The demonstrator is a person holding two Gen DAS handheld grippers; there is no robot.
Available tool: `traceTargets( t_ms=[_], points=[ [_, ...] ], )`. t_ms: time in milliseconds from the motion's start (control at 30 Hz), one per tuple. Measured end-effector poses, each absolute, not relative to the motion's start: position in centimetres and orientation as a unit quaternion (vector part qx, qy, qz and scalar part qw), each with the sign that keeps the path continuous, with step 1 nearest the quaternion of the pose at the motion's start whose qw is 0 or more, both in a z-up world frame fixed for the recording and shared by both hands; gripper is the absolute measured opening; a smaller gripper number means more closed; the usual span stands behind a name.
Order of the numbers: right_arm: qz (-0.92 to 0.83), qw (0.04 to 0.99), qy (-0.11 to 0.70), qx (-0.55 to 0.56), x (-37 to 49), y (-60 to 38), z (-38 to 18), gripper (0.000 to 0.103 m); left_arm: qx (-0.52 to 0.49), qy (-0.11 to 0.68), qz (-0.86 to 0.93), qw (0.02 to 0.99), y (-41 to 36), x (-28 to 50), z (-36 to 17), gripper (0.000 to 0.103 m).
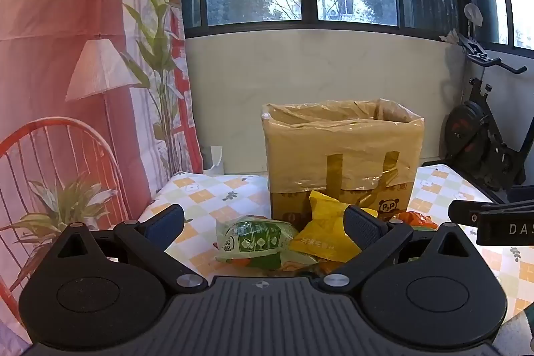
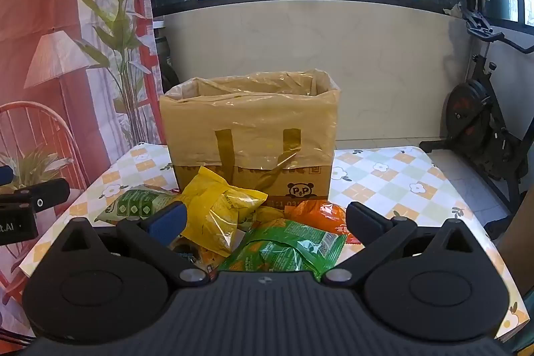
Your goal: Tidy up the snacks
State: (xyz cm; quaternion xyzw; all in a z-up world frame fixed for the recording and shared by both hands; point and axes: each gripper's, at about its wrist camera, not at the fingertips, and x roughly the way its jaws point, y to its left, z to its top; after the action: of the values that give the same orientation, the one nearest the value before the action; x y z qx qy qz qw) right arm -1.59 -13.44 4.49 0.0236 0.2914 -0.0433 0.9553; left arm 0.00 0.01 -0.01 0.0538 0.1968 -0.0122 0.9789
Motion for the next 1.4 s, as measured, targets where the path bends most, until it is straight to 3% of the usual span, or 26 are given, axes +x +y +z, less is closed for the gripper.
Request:
traceTargets(
  t_ms=[1400],
  points=[
    [-0.044, 0.956, 0.288, 0.022, -1.54, -13.57, 4.62, 0.103, 0.057, 0.202, -0.010, 0.978, 0.23, 0.01, 0.11, 0.102]
  ],
)
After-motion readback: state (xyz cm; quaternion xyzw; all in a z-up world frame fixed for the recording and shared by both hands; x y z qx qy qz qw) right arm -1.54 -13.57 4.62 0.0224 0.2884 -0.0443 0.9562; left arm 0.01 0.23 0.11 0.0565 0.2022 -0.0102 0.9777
